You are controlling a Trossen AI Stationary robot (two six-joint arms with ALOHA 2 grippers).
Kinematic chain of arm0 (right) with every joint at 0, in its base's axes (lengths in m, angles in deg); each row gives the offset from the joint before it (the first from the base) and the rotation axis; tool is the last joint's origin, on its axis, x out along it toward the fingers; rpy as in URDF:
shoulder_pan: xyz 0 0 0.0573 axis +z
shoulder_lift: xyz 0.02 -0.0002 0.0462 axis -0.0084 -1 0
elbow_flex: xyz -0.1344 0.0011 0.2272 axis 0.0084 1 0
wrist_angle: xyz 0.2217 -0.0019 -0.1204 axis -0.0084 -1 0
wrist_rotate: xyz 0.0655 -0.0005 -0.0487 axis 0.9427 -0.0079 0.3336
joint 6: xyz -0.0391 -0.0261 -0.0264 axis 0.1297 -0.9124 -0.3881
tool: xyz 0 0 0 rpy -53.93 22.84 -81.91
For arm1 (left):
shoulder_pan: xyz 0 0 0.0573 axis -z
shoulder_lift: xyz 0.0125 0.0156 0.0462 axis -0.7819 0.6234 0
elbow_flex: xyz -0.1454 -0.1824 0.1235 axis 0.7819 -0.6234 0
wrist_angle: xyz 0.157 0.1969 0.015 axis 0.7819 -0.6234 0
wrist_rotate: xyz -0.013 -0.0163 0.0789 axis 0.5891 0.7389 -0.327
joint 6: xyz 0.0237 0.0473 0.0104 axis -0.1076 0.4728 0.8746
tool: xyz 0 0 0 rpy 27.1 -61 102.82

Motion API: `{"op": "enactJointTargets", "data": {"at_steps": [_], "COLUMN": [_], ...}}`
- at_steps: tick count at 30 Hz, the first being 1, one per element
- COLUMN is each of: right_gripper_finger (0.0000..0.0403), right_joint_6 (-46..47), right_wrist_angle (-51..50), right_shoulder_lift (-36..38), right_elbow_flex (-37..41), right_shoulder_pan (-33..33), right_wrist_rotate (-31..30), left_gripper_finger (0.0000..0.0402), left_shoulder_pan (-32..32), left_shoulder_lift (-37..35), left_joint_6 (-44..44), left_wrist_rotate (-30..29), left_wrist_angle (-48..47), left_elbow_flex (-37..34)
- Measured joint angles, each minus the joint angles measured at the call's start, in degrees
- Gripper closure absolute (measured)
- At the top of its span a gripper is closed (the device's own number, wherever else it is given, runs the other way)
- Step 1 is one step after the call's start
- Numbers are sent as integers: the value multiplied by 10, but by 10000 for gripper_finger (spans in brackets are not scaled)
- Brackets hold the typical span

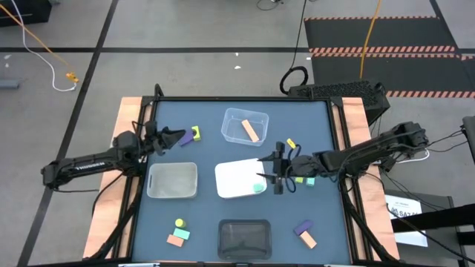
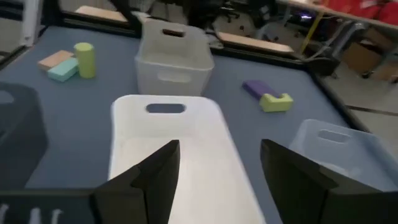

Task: Sort & place blocks by color
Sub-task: Put the top green block into the gray bin

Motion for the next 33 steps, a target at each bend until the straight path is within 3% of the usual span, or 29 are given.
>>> {"op": "enactJointTargets", "data": {"at_steps": [10, 18, 22, 28, 33], "right_gripper_finger": [188, 188, 188, 188, 188], "right_joint_6": [-13, -13, -13, -8, -8], "right_wrist_angle": [-63, -84, -95, -111, -112], "right_shoulder_lift": [65, 79, 78, 78, 78], "right_elbow_flex": [0, 0, 0, 0, 0], "right_shoulder_pan": [-8, -20, -26, -31, -31], "right_wrist_rotate": [-30, -31, -31, -31, -31], "left_gripper_finger": [266, 262, 240, 188, 168], "left_shoulder_pan": [8, 8, 7, 4, -18], "left_shoulder_lift": [126, 267, 334, 408, 447], "left_joint_6": [93, 177, 207, 200, 107], "left_wrist_rotate": [-26, -67, -85, -96, -134], "left_wrist_angle": [-43, -173, -241, -259, -263], "left_elbow_flex": [44, 148, 191, 212, 214]}}
